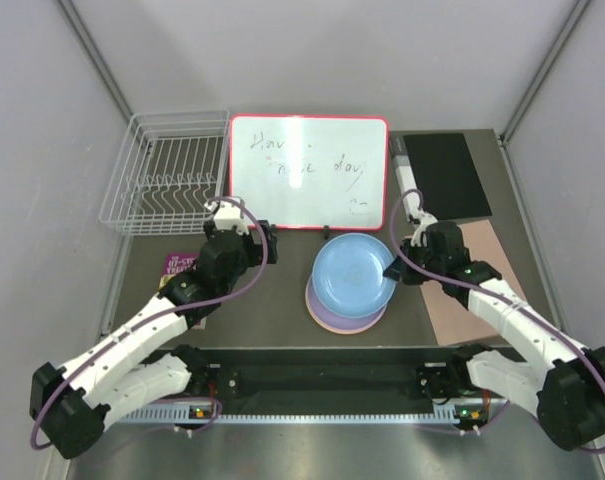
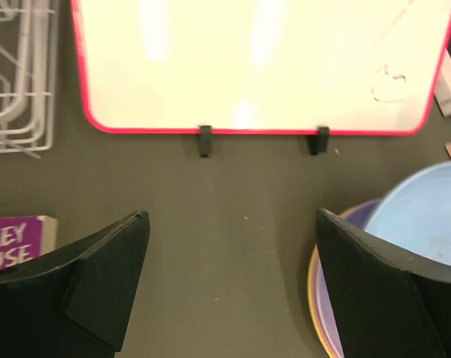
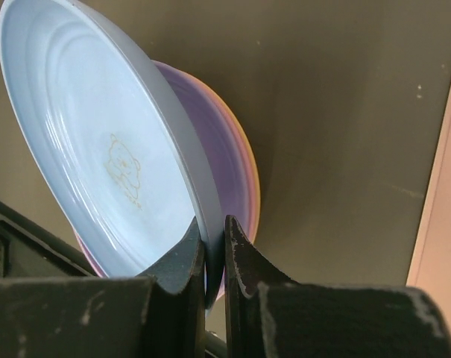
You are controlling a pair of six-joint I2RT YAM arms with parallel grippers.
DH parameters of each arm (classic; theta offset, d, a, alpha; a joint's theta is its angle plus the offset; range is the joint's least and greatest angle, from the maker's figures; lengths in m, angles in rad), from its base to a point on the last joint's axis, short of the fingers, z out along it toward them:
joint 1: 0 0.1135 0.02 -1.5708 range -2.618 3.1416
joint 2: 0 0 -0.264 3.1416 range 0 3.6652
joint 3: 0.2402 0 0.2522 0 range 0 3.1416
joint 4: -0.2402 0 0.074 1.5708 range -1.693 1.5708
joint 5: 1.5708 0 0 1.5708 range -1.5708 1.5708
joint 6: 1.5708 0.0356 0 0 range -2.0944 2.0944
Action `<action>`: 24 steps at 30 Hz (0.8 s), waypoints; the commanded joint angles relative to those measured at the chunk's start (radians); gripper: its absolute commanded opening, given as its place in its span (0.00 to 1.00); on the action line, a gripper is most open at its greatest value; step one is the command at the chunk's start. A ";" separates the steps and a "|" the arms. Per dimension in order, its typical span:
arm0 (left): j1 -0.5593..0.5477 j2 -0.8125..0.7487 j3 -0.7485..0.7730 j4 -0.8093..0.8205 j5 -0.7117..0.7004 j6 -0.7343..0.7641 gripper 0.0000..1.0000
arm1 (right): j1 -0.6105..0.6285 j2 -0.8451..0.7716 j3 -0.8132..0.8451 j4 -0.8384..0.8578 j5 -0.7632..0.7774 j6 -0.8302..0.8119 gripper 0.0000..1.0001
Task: Unload the plates from the dish rack
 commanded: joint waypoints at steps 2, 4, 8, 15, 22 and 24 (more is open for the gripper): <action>0.001 -0.065 -0.055 0.039 -0.148 0.030 0.96 | -0.003 0.056 0.034 0.028 -0.001 -0.025 0.01; 0.001 -0.074 -0.062 0.038 -0.165 0.030 0.96 | -0.003 0.068 0.026 0.042 -0.015 -0.014 0.02; 0.001 -0.088 -0.081 0.035 -0.202 0.041 0.96 | -0.001 0.099 0.022 0.056 -0.019 -0.006 0.09; -0.001 -0.105 -0.096 0.045 -0.239 0.061 0.96 | 0.000 0.119 0.023 0.079 -0.059 0.006 0.42; 0.001 -0.115 -0.118 0.035 -0.257 0.054 0.96 | -0.001 0.084 0.052 0.001 -0.001 -0.012 0.61; 0.001 -0.120 -0.121 0.038 -0.262 0.057 0.96 | -0.001 0.036 0.068 -0.024 0.079 -0.021 0.65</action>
